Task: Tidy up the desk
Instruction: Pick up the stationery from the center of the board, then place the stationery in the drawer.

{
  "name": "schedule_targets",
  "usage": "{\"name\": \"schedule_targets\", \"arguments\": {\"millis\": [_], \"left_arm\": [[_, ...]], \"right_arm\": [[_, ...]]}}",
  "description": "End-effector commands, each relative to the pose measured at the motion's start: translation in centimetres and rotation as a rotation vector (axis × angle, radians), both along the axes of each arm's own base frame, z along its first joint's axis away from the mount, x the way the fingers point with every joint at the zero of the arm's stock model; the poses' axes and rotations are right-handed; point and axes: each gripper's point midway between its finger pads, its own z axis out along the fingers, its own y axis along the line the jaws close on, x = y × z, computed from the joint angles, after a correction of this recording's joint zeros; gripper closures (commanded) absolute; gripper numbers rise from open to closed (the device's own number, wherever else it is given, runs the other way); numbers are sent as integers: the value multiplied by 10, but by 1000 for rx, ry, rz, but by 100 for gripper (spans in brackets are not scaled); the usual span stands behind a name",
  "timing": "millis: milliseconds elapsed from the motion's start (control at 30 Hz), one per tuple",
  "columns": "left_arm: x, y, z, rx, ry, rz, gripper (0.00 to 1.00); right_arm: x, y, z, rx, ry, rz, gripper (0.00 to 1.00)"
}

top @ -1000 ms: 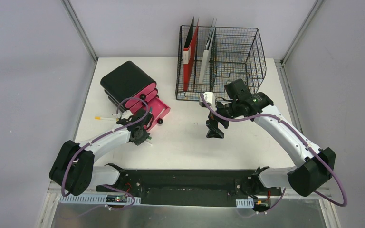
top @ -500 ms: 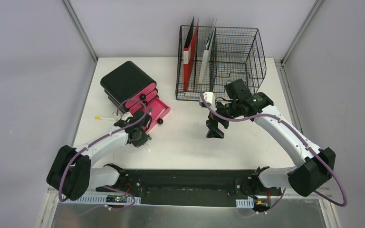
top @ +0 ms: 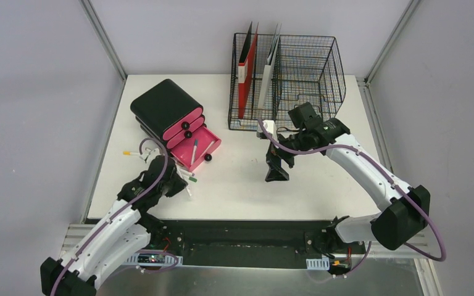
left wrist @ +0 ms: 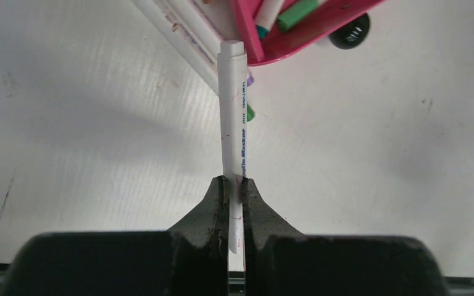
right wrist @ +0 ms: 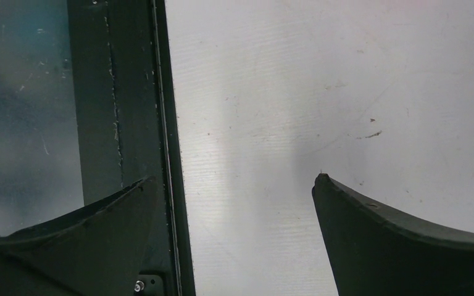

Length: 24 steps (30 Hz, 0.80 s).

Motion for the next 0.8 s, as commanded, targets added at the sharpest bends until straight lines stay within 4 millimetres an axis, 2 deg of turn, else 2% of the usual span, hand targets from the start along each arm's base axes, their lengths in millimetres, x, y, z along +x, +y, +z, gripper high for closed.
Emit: {"name": "schedule_targets", "arguments": {"millis": [0, 133, 333, 433, 633, 767], "left_arm": [[6, -15, 21, -49, -126, -133, 100], [13, -36, 41, -103, -219, -266, 100], [18, -91, 80, -288, -429, -559, 100], [20, -112, 105, -372, -574, -671, 100], [26, -133, 124, -452, -701, -766, 100], [31, -138, 134, -492, -777, -759, 100]], "right_arm": [[-11, 15, 17, 95, 44, 58, 1], [-15, 20, 19, 130, 84, 70, 0], [-21, 30, 24, 199, 145, 81, 0], [-22, 35, 24, 227, 176, 78, 1], [-19, 47, 28, 297, 255, 25, 0], [-5, 56, 35, 395, 280, -34, 0]]}}
